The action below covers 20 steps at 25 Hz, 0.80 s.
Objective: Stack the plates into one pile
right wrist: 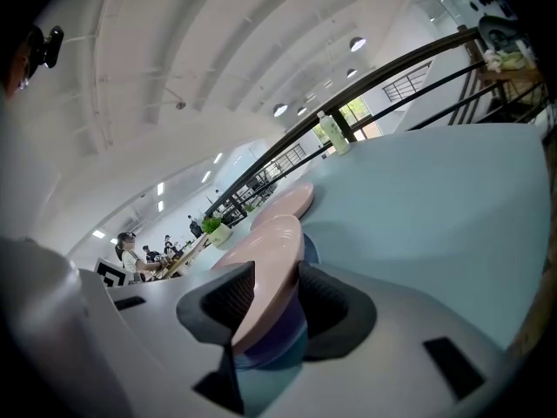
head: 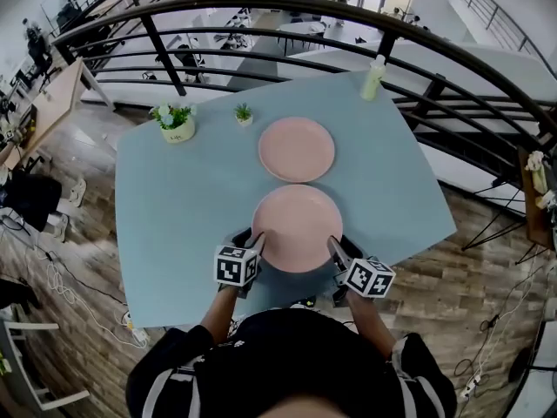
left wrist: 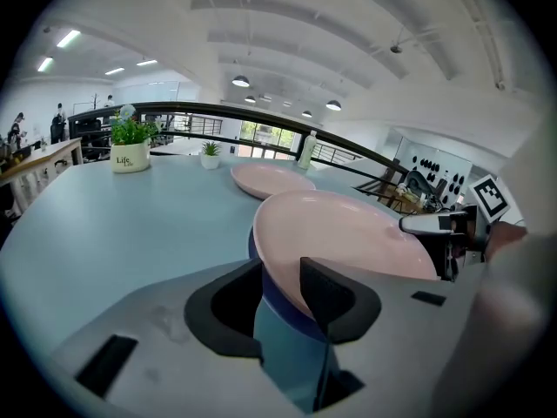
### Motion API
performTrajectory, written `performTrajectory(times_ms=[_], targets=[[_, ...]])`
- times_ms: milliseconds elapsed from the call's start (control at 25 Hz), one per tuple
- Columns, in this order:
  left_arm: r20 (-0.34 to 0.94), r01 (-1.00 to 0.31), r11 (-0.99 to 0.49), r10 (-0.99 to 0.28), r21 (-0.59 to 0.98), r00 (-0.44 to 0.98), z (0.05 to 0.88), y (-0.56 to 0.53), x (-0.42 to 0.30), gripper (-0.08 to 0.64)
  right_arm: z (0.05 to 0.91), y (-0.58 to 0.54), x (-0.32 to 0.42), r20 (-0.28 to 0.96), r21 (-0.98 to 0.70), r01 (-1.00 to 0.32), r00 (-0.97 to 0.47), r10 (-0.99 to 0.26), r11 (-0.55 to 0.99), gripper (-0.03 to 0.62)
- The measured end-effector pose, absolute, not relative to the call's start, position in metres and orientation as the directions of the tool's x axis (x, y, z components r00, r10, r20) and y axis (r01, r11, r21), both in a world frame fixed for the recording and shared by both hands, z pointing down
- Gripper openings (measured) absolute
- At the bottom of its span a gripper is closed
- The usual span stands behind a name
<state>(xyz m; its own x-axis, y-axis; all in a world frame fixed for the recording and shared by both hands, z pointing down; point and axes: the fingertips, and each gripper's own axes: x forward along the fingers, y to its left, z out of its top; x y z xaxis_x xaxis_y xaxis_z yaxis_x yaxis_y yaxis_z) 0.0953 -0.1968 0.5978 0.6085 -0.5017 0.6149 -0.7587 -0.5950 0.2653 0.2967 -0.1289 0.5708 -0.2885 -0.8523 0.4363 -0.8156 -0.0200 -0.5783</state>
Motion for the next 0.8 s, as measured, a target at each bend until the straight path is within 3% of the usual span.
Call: performTrajectory(times_ms=[800], targets=[[0.623, -0.832, -0.522, -0.592, 0.188, 0.511, 0.606, -0.205, 0.098, 0.132, 0.597, -0.153, 0.307, 0.482, -0.551, -0.830, -0.398, -0.781, 0.083, 0.174]])
